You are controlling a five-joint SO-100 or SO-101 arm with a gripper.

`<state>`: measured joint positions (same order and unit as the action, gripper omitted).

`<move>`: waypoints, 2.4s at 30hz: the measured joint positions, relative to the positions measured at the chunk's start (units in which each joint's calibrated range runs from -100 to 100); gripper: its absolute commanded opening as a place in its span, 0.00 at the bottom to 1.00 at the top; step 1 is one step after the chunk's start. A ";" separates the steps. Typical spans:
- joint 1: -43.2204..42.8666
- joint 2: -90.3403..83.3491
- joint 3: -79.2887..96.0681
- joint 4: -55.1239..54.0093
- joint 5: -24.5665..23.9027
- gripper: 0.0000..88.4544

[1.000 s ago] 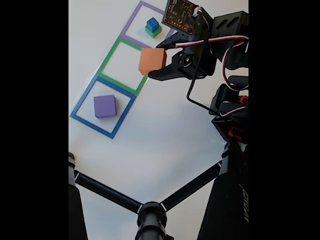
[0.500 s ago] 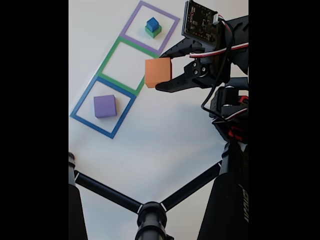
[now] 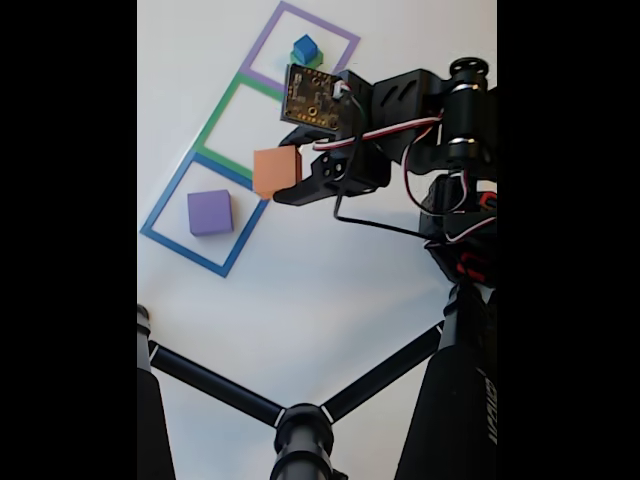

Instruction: Tower of hanoi

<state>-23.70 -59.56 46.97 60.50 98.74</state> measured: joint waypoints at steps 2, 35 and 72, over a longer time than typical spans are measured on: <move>0.00 0.76 7.35 -8.22 0.72 0.09; -3.51 53.78 25.41 -94.96 1.26 0.09; -2.69 63.91 24.08 -102.62 1.26 0.09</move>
<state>-26.39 4.35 71.05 -42.12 100.00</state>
